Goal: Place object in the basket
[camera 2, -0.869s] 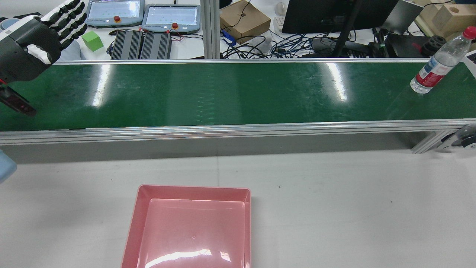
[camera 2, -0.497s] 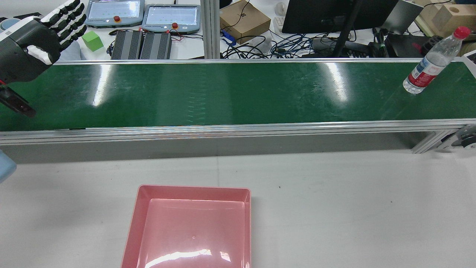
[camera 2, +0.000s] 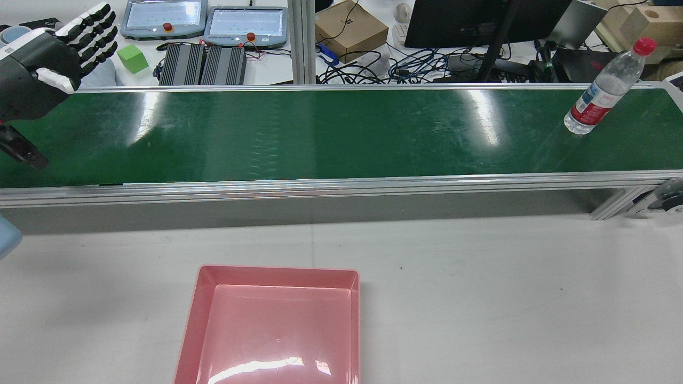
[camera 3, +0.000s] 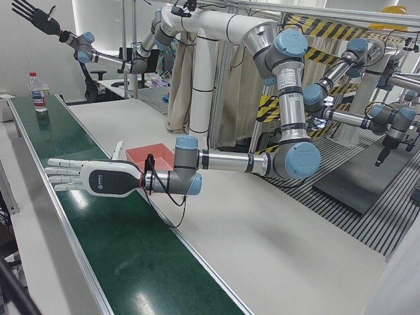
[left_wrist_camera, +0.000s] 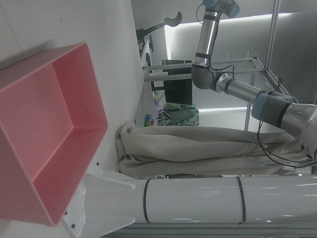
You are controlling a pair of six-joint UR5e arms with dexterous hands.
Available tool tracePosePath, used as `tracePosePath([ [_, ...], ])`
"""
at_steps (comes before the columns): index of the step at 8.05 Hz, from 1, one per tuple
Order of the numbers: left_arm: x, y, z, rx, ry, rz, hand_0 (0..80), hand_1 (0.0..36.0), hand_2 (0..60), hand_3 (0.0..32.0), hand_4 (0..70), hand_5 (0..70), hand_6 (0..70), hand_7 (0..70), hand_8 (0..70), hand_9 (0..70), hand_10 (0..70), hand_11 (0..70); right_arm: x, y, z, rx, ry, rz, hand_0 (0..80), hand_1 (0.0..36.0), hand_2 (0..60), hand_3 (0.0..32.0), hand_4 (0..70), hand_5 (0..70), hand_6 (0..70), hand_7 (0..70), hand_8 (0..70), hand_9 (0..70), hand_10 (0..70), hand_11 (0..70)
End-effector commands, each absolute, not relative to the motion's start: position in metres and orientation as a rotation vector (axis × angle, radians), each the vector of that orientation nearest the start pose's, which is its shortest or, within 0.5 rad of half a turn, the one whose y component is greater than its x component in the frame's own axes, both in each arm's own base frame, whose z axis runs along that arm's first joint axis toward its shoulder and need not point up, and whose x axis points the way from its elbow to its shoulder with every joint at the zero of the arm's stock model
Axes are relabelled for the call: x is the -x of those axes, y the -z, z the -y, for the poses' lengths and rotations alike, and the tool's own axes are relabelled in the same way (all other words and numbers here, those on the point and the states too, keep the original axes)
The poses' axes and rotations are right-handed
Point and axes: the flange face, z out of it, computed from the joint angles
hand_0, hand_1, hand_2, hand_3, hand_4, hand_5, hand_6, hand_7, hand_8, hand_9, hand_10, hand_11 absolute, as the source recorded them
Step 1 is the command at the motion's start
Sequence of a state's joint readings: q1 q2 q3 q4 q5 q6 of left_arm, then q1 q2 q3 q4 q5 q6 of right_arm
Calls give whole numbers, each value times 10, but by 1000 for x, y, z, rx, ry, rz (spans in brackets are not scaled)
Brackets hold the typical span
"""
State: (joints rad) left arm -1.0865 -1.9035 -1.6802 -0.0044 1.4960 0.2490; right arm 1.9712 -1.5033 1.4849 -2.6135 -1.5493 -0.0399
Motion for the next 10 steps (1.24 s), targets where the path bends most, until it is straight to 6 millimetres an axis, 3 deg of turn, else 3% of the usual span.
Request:
tracePosePath([
  [1, -165, -443, 620, 219, 1456, -2402, 513, 29, 0, 12, 30, 61, 0, 0, 24, 22, 5, 18, -342, -632, 460, 572, 1467, -2484, 0, 0, 0, 0, 0, 0, 0, 0, 0, 0, 0, 0],
  [10, -164, -443, 620, 217, 1456, -2405, 512, 26, 0, 28, 0, 47, 0, 0, 6, 11, 0, 3, -342, -632, 460, 573, 1465, -2486, 0, 0, 0, 0, 0, 0, 0, 0, 0, 0, 0, 0],
])
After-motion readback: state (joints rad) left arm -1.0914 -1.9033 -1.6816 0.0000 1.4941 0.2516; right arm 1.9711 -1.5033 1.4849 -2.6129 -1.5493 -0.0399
